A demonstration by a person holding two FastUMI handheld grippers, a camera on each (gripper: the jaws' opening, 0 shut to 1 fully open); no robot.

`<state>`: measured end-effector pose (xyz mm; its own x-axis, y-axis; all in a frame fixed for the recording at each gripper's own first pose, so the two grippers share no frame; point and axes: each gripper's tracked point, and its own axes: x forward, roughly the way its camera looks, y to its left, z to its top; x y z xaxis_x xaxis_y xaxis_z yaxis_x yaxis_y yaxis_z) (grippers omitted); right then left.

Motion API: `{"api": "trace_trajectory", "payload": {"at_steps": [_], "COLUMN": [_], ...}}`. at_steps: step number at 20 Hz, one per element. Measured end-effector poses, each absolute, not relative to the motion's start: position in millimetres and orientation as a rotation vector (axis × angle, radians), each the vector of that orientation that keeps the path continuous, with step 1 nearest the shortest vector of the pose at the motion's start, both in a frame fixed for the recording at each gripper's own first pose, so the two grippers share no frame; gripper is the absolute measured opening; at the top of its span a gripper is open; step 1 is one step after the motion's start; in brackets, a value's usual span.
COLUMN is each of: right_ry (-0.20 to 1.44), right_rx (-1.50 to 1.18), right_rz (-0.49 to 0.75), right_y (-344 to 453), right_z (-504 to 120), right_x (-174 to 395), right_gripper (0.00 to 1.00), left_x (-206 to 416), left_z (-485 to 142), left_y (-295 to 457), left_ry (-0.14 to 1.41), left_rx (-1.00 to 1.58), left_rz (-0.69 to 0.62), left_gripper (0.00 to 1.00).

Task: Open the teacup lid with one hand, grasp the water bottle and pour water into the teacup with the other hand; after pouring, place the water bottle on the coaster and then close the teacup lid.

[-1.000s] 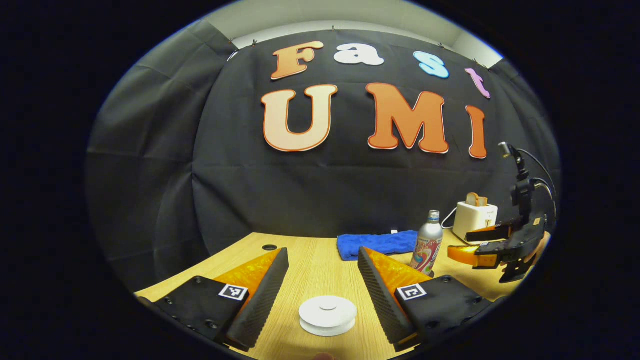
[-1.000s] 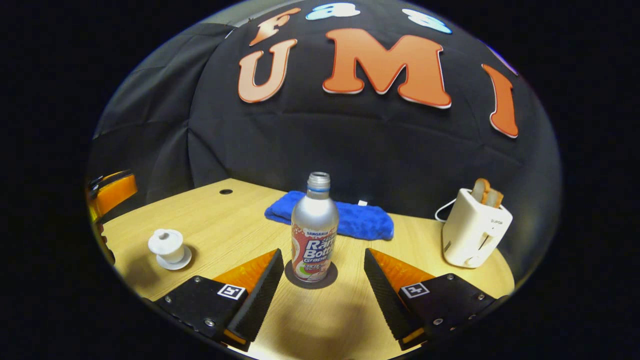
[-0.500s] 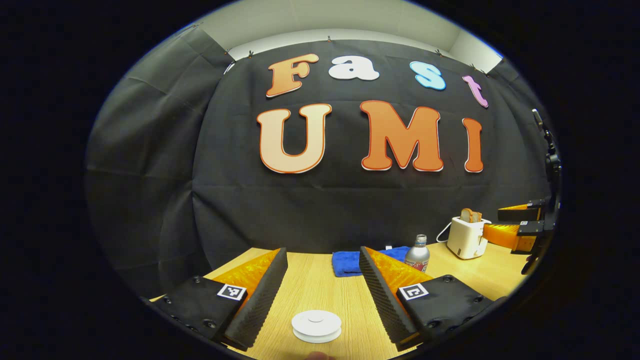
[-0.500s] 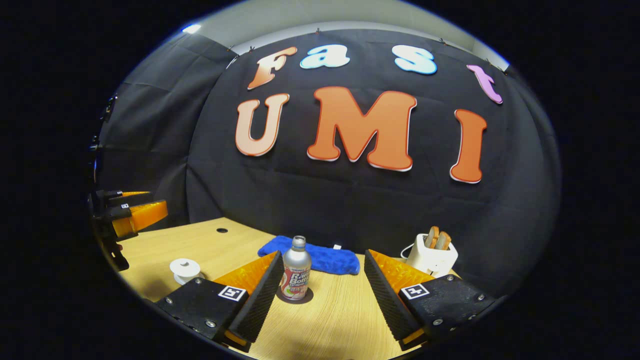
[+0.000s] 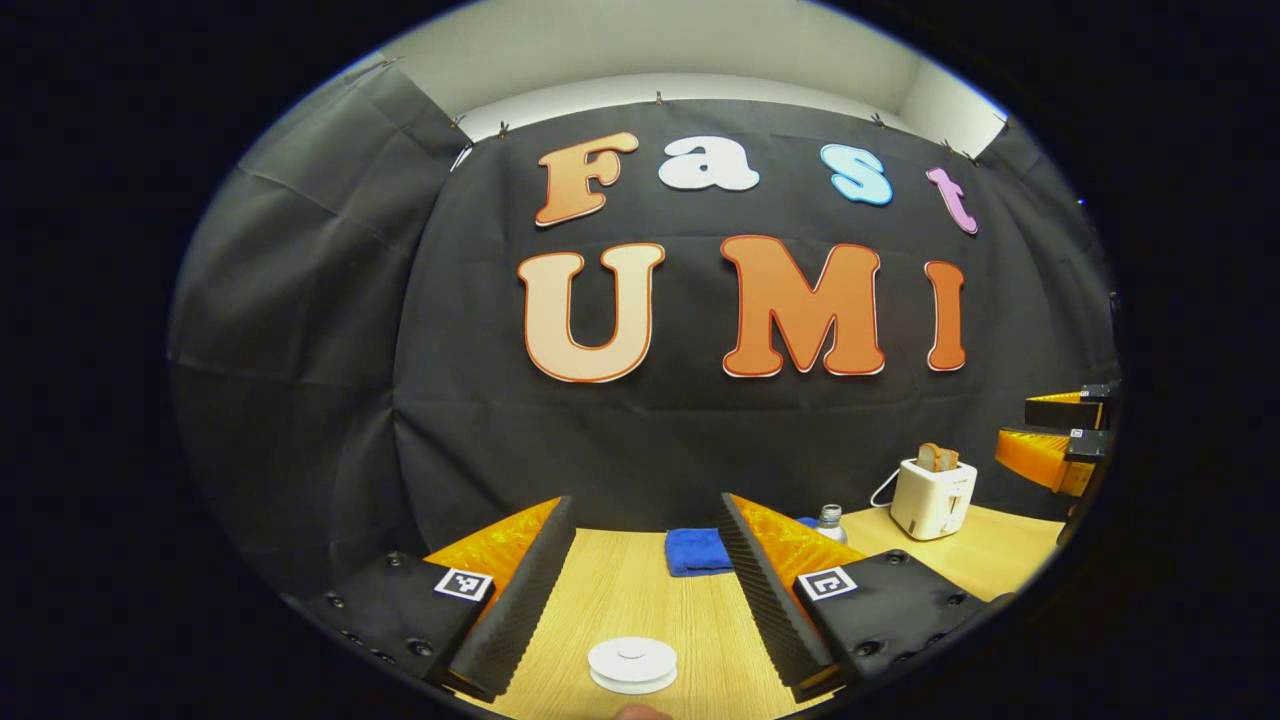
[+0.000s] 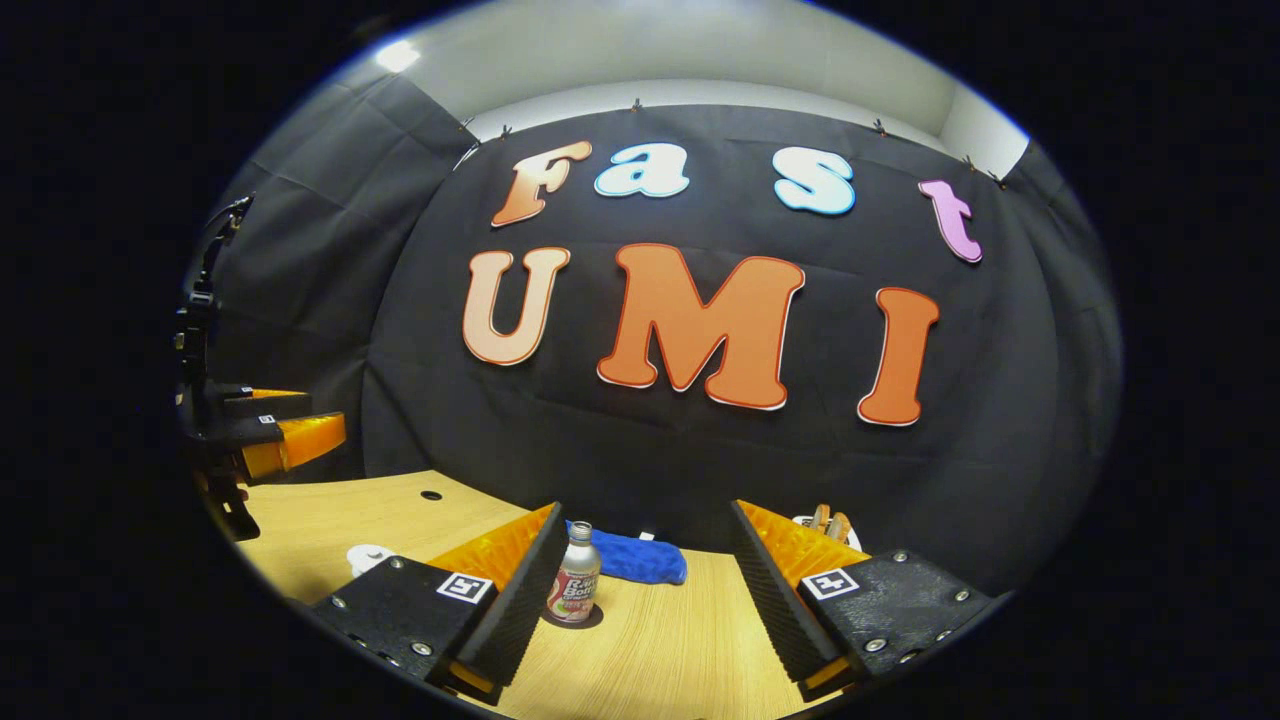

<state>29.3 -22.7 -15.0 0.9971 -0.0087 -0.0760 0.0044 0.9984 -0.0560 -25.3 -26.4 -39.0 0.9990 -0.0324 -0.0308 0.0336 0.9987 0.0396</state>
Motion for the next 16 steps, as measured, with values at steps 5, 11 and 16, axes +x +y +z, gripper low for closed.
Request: {"api": "trace_trajectory", "payload": {"at_steps": [5,11,16], "right_ry": [0.066,0.063,0.064], "right_rx": [-0.011,-0.015,-0.015], "right_rz": [-0.032,-0.047,-0.038], "right_y": [-27.9,-29.0,-25.8], "right_z": [-4.7,-3.9,-9.0], "right_x": [25.1,22.6,20.3], "right_gripper": [0.96,0.96,0.96], "left_x": [-29.2,-30.5,-30.2], "left_z": [-19.9,-15.6,-19.5], "left_y": [-27.3,-42.4,-42.2], "left_ry": [0.008,0.005,0.008], "left_rx": [0.041,0.03,0.049], "left_rz": [-0.03,-0.057,-0.043], "left_gripper": [0.96,0.93,0.92]}}
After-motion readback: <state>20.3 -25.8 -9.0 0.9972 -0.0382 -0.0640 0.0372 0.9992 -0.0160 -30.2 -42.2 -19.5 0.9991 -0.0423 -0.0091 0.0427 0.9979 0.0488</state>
